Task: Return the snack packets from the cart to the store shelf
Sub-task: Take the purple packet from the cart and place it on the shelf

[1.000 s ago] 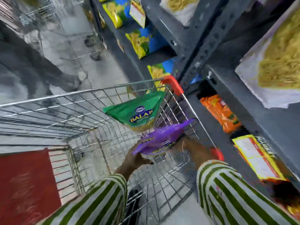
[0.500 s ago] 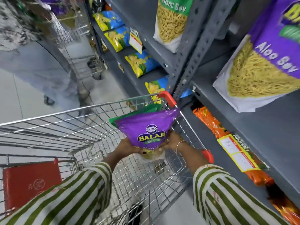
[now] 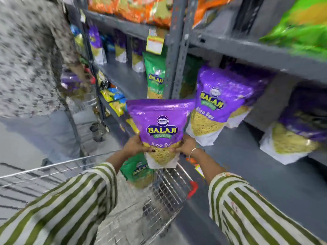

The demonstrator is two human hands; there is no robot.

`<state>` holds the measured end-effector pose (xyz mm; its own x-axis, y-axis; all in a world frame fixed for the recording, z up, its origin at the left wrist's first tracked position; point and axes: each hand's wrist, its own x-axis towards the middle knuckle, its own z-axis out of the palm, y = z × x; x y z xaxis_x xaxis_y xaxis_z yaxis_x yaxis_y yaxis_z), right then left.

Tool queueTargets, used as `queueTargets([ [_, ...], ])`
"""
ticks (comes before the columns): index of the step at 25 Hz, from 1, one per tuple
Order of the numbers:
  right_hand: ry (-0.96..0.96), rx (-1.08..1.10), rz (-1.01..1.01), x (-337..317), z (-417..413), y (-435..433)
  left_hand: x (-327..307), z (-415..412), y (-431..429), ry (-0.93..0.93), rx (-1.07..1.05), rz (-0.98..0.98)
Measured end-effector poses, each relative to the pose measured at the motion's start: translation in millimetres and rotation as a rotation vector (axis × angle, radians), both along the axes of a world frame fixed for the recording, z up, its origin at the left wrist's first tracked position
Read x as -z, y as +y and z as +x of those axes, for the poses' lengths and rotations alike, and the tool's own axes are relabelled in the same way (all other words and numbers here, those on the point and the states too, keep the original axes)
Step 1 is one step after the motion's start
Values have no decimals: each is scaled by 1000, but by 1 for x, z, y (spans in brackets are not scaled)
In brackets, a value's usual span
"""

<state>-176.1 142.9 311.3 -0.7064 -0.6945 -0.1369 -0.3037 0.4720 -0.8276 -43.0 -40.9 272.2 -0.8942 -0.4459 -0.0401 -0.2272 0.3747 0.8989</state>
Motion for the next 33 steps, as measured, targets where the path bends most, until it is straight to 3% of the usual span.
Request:
queueTargets([
  [4,84,134,-124,-45,-16,54,-72,-35,43,52,93,-100],
  [8,82,350,-168,-74,-26,127,-93,-92,101,134,226,-2],
  [14,70,626,-217,-70,-42,228,-88,-169,206,95,331,12],
  [19,49,765,-221,-58,-57,271,-28,-247,235,27,407,38],
  [27,12,810,-215,-42,-77,285,-53,-232,274,32,382,99],
  [30,-69,811,-313,-38,-78,287,-60,-225,280,32,380,73],
  [33,-216,747,-240,-50,-77,286,-59,-219,277,28,394,53],
])
